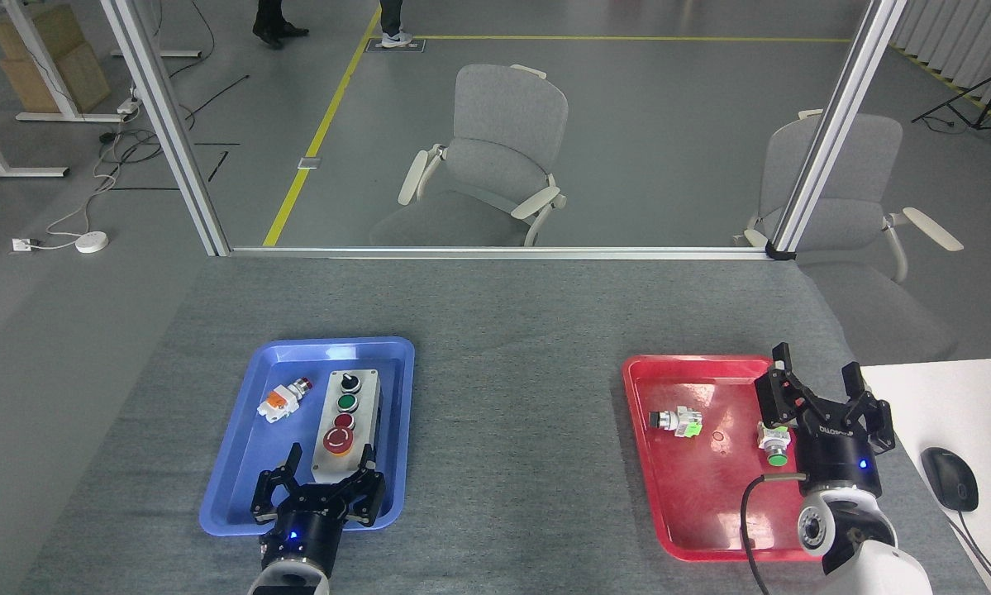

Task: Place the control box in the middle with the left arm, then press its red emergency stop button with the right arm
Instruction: 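Grasp the near end of the gray control box with the left gripper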

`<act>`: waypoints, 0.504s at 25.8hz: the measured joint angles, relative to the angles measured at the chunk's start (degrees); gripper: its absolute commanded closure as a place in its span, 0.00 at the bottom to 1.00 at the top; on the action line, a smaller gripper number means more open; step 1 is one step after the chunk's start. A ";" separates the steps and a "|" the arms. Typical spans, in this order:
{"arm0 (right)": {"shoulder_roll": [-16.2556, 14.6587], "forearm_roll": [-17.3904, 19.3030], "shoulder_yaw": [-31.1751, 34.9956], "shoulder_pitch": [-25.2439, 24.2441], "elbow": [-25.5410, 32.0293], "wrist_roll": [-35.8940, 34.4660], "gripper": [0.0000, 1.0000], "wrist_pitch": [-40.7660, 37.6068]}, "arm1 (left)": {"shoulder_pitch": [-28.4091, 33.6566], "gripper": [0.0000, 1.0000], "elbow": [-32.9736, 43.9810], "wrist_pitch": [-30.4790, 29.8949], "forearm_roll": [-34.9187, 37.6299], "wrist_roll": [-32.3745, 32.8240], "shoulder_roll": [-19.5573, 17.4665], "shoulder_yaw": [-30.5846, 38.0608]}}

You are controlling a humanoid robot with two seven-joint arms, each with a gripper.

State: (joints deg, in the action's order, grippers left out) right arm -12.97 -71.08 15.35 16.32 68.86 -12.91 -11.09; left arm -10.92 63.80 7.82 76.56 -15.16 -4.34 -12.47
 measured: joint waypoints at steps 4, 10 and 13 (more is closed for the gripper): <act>0.05 -0.20 -0.02 0.03 -0.04 0.00 0.00 0.00 | -1.53 0.01 -2.85 -0.13 -0.02 -0.73 0.13 -0.02; 0.07 -0.22 -0.05 0.04 -0.05 0.03 0.00 0.00 | -4.72 0.01 -7.78 -0.66 -0.16 -1.58 0.29 -0.02; 0.15 -0.15 -0.06 0.15 -0.05 0.11 0.00 0.04 | -5.79 0.01 -10.13 -1.20 -0.27 -2.44 0.48 -0.01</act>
State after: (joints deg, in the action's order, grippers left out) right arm -12.81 -71.24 15.29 16.47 68.82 -12.80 -11.05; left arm -16.71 53.67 6.62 76.30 -17.61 -3.86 -12.49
